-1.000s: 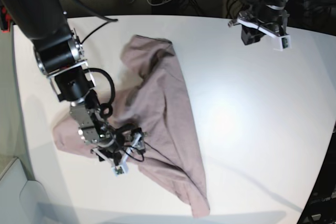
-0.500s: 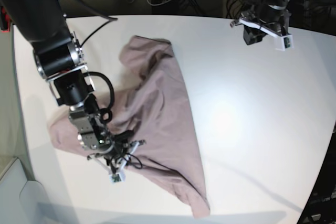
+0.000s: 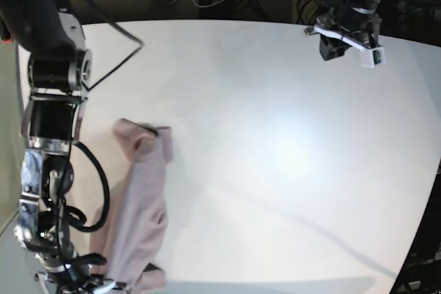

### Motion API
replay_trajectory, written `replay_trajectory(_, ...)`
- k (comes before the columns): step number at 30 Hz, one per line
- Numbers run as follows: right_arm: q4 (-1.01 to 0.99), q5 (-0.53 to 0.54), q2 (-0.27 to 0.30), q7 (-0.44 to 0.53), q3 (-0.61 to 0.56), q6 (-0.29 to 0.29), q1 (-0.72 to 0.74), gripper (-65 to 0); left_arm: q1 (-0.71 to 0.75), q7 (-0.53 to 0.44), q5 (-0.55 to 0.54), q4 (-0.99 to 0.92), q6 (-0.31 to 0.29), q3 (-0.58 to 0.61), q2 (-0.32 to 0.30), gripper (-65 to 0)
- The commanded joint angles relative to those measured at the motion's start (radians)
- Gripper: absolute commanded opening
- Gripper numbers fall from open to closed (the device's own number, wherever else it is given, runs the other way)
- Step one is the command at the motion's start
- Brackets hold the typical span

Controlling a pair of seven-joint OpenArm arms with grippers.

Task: Layout the t-shirt on the table in an organized manner, then fold the t-shirt properly
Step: 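Grasp the shirt with the right gripper and drag it across the table, then regrasp the shirt with the right gripper and lift it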

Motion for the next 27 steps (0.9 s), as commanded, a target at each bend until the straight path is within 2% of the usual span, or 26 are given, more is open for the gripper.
replay_trajectory(1, 0.067, 0.005, 0.003, 0.023, 0.004, 0.006, 0.030, -65.0, -0.006, -0.020, -0.010, 0.021, -0.003, -0.001, -0.003, -54.3)
replay_trajectory(6, 0.313, 0.005, -0.005, -0.075, 0.004, 0.006, -0.025, -65.0, -0.020, -0.020, -0.010, 0.021, -0.003, -0.001, -0.003, -54.3)
replay_trajectory(12, 0.535, 0.005, -0.080, -0.193, -0.058, 0.006, -0.053, -65.0, -0.038, -0.020, -0.010, 0.021, -0.003, -0.001, -0.003, -54.3)
replay_trajectory(16, 0.621, 0.005, -0.164, -0.261, -0.124, 0.006, -0.045, -65.0, -0.040, -0.020, -0.010, 0.021, -0.003, -0.001, -0.003, -54.3)
replay_trajectory(23, 0.627, 0.002, -0.330, -0.347, -0.228, 0.006, 0.047, -65.0, -0.029, -0.020, -0.010, 0.021, -0.003, -0.001, -0.010, -54.3)
replay_trajectory(25, 0.627, 0.002, -0.359, -0.361, -0.248, 0.006, 0.058, -65.0, -0.024, -0.020, -0.010, 0.021, -0.003, -0.006, -0.010, -54.3)
replay_trajectory(27, 0.627, 0.001, -0.362, -0.359, -0.257, 0.006, 0.050, -65.0, -0.007, -0.021, -0.010, 0.021, -0.003, -0.006, -0.010, -54.3)
